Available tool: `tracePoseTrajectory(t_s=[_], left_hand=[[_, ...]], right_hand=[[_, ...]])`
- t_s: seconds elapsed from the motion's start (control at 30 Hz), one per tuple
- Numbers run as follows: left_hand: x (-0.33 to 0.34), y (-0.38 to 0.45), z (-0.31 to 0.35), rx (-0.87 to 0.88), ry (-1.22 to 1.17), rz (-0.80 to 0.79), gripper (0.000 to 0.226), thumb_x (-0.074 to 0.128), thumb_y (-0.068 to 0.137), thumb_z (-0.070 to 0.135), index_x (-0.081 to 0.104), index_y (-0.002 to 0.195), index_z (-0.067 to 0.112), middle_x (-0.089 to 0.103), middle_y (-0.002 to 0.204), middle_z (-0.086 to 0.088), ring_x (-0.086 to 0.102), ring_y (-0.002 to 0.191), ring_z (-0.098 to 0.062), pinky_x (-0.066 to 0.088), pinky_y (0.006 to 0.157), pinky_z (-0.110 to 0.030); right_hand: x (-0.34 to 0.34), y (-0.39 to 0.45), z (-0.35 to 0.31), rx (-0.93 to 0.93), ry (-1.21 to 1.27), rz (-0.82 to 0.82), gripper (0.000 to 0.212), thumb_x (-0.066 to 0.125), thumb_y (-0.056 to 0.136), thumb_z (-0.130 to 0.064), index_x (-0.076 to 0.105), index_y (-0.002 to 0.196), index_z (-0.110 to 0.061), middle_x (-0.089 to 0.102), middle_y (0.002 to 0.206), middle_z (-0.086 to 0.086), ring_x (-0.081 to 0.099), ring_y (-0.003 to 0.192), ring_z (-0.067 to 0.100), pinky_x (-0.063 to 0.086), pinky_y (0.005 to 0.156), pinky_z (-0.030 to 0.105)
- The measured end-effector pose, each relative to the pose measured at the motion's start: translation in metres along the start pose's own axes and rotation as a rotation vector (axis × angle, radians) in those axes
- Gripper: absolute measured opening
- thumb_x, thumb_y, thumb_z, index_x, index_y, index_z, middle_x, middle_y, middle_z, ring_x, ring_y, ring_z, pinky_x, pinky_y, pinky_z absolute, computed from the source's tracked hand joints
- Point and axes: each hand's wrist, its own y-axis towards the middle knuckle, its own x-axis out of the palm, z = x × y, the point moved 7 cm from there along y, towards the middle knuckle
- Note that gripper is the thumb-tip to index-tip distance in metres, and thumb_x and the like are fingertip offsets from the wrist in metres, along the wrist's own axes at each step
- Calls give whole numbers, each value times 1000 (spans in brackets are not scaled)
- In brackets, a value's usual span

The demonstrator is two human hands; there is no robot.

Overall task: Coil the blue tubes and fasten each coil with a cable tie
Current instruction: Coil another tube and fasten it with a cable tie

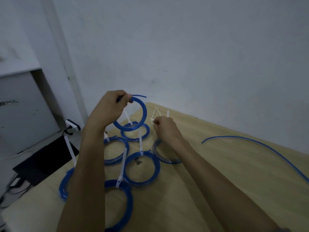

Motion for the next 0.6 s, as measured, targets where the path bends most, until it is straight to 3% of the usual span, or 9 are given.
tracePoseTrajectory(t_s=[0.07, 0.13, 0.3, 0.43, 0.53, 0.6], left_hand=[[1, 1, -4, -10, -3, -12, 32, 48, 105, 31, 71, 93, 13, 51, 71, -2, 44, 62, -16, 41, 64, -34], [3, 1, -6, -12, -11, -30, 31, 48, 105, 31, 71, 93, 13, 50, 70, 0, 44, 61, -15, 41, 63, -32], [8, 3, -8, 5, -13, -73, 30, 47, 105, 31, 70, 95, 14, 50, 68, 2, 44, 59, -11, 40, 61, -27], [10, 2, -8, 5, -29, -77, 30, 47, 105, 31, 70, 95, 15, 50, 67, 4, 44, 58, -6, 38, 60, -25], [6, 3, -8, -8, -74, -64, 31, 47, 105, 30, 70, 97, 12, 49, 66, 8, 45, 54, -2, 37, 59, -24], [5, 3, -8, -20, -143, -65, 31, 47, 105, 29, 71, 98, 10, 48, 66, 6, 43, 53, -3, 37, 58, -25]], right_hand=[[16, 7, -7, -48, -219, -56, 19, 46, 97, 2, 62, 107, -1, 62, 117, 22, 62, 104, 35, 44, 76, 31], [19, 12, -17, -104, -385, -47, 18, 49, 96, 2, 58, 111, -2, 61, 114, 19, 62, 101, 34, 44, 75, 36], [22, 22, -27, -87, -501, -63, 21, 49, 100, -3, 57, 119, -2, 59, 123, 18, 60, 111, 36, 49, 87, 40], [19, 23, -27, -50, -362, -18, 15, 52, 96, 1, 64, 106, -2, 65, 110, 16, 65, 97, 32, 53, 79, 39], [8, 21, -21, 19, -39, 55, 15, 55, 93, -3, 67, 88, -10, 65, 91, 2, 58, 78, 20, 48, 69, 35], [-9, 13, -21, 61, 222, 77, 17, 59, 95, -9, 74, 102, -11, 68, 97, -1, 60, 85, 13, 45, 74, 28]])
